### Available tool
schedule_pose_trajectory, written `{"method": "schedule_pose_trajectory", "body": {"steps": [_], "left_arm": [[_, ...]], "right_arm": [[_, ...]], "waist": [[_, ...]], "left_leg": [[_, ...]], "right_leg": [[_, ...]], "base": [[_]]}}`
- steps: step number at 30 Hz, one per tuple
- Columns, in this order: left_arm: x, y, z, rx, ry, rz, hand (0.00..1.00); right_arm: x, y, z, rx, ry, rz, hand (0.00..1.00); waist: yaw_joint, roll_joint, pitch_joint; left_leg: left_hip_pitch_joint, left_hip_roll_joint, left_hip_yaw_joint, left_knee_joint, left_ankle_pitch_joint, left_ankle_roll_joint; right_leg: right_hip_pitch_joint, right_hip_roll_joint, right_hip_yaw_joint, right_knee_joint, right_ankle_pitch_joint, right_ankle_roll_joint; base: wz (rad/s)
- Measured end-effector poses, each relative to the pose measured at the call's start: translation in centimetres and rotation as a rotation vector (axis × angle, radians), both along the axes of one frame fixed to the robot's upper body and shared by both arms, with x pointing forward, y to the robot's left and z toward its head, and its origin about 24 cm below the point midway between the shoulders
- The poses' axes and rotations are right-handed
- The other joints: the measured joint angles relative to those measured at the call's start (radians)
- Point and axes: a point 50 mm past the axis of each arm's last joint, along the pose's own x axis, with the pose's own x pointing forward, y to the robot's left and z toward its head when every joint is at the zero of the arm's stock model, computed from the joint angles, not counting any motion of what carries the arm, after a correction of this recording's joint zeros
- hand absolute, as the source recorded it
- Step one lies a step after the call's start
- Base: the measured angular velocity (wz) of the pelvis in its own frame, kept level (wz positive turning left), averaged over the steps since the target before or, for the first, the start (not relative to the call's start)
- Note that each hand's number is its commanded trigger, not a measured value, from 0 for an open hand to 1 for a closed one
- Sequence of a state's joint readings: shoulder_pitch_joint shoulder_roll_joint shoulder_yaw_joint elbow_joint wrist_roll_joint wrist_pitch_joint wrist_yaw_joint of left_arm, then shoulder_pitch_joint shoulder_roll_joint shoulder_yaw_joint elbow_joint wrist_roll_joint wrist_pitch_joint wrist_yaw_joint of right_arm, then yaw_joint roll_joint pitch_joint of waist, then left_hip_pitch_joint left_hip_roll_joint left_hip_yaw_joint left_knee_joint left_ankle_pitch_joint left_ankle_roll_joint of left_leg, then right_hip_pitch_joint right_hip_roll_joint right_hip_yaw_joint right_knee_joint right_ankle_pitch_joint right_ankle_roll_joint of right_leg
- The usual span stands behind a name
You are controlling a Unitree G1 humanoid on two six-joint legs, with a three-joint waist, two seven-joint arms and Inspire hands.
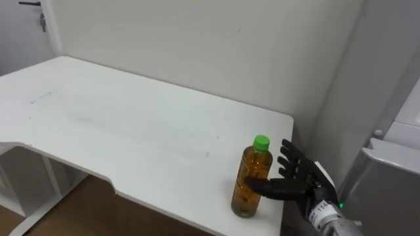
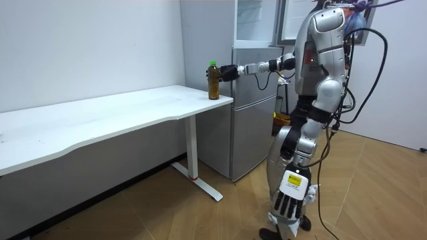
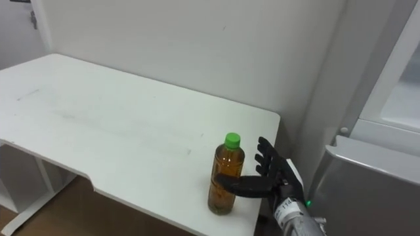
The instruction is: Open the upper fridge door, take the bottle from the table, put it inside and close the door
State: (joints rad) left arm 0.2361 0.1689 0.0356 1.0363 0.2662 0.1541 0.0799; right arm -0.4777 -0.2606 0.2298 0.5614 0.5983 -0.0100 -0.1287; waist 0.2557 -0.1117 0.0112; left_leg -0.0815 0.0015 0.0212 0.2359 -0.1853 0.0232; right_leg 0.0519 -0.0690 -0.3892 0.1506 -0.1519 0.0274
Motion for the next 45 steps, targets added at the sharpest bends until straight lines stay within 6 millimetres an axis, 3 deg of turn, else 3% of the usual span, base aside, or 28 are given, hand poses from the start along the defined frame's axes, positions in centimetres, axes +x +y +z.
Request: {"method": "schedule_pose_trajectory", "body": {"steps": [9, 10, 20, 22, 34, 45], "left_arm": [[0.9, 0.0, 0.1, 0.004, -0.022, -0.004, 0.0], [1.1, 0.0, 0.2, 0.005, -0.027, -0.005, 0.0], [1.6, -0.2, 0.1, -0.015, -0.048, 0.031, 0.0], [1.7, -0.4, 0.1, -0.024, -0.054, 0.032, 0.0], [2.0, -0.7, 0.0, -0.045, -0.072, 0.027, 0.0], [2.7, -1.1, 0.0, -0.062, -0.089, 0.015, 0.0]], "right_arm": [[0.5, -0.3, -1.2, -0.012, 0.09, -0.009, 0.0], [0.6, -0.4, -1.3, -0.015, 0.099, -0.013, 0.0], [1.3, -0.4, -0.8, -0.039, 0.094, -0.022, 0.0], [1.5, -0.4, -0.6, -0.05, 0.091, -0.02, 0.0], [2.2, -0.4, 0.4, -0.072, 0.048, -0.02, 0.0], [2.8, -0.4, 0.9, -0.083, 0.037, -0.056, 0.0]], "waist": [[0.002, -0.009, 0.009], [0.003, -0.012, 0.0073], [0.008, -0.015, 0.0091], [0.006, -0.011, 0.014], [0.011, -0.007, 0.0196], [0.038, -0.01, 0.0235]], "left_leg": [[-0.009, -0.001, -0.006, 0.001, 0.0, 0.0], [-0.017, -0.001, -0.006, 0.002, 0.001, 0.0], [-0.055, 0.0, -0.005, 0.009, 0.008, -0.002], [-0.067, 0.0, -0.004, 0.017, 0.008, -0.002], [-0.117, 0.002, -0.004, 0.024, 0.019, -0.002], [-0.127, 0.002, -0.007, 0.021, 0.029, -0.004]], "right_leg": [[-0.005, 0.0, 0.001, 0.0, 0.0, 0.0], [-0.017, 0.0, 0.002, 0.001, 0.0, 0.0], [-0.056, 0.001, 0.002, 0.001, 0.002, -0.003], [-0.06, 0.001, 0.0, 0.004, 0.002, -0.003], [-0.111, 0.001, -0.002, 0.019, 0.009, -0.014], [-0.128, 0.001, -0.004, 0.021, 0.013, -0.02]], "base": [[0.01], [0.0], [0.0], [0.0], [0.0], [-0.01]]}}
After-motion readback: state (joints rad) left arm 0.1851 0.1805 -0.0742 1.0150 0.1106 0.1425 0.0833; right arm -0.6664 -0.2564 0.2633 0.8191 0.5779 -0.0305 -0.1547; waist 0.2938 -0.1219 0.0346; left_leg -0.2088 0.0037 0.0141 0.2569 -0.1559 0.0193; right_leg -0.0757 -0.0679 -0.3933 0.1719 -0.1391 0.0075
